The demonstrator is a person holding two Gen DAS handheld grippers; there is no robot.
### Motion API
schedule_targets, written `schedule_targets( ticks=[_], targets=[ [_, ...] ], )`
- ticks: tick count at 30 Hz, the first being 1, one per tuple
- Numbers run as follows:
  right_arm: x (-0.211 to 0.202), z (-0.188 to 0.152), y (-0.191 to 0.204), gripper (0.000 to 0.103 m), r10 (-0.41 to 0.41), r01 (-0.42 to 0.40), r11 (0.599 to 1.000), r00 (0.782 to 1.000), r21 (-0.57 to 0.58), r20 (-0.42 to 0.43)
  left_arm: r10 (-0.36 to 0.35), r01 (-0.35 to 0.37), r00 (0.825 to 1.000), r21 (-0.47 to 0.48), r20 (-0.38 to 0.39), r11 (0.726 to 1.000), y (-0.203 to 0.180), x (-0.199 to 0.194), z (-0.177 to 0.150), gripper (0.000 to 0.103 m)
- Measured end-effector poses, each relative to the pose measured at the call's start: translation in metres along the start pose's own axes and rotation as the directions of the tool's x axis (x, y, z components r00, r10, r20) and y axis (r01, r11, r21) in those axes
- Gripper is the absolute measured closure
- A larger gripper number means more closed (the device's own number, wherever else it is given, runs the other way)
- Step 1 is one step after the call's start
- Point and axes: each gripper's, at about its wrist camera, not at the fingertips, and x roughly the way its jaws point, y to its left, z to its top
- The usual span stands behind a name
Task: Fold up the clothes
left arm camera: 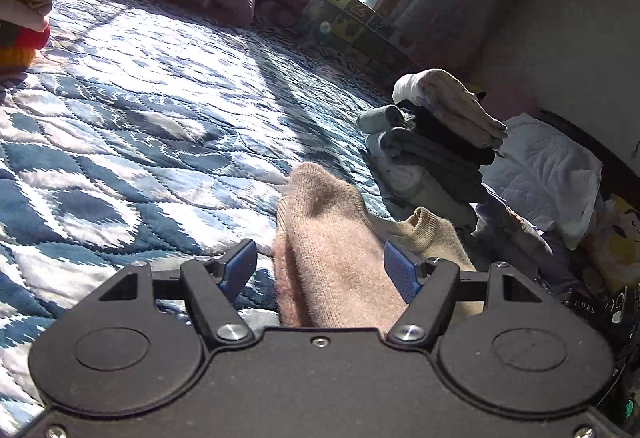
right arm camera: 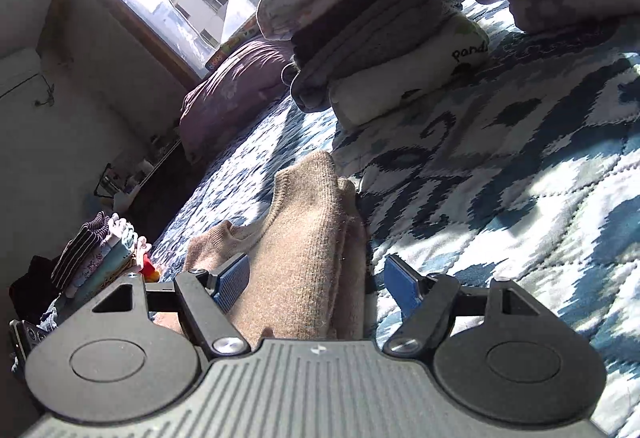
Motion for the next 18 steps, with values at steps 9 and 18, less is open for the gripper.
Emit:
schedule_targets(
  ticks=[9,18],
  targets=[
    [0.012,-0.031,0.010,0.029,0.012,-0.011,1.000,0.998,0.014,-0.068,-0.087,0.047,0.989,-0.300,-0.120,0.953,0.002,0.005,-0.037,0.031],
    [0.026,-0.028,0.010,0.054,0.053,-0.051,0.997,0.997,0.052,-0.054,-0.100,0.065,0.991,-0.325,-0.092,0.943,-0.007,0.026,-0.038,0.051]
  ],
)
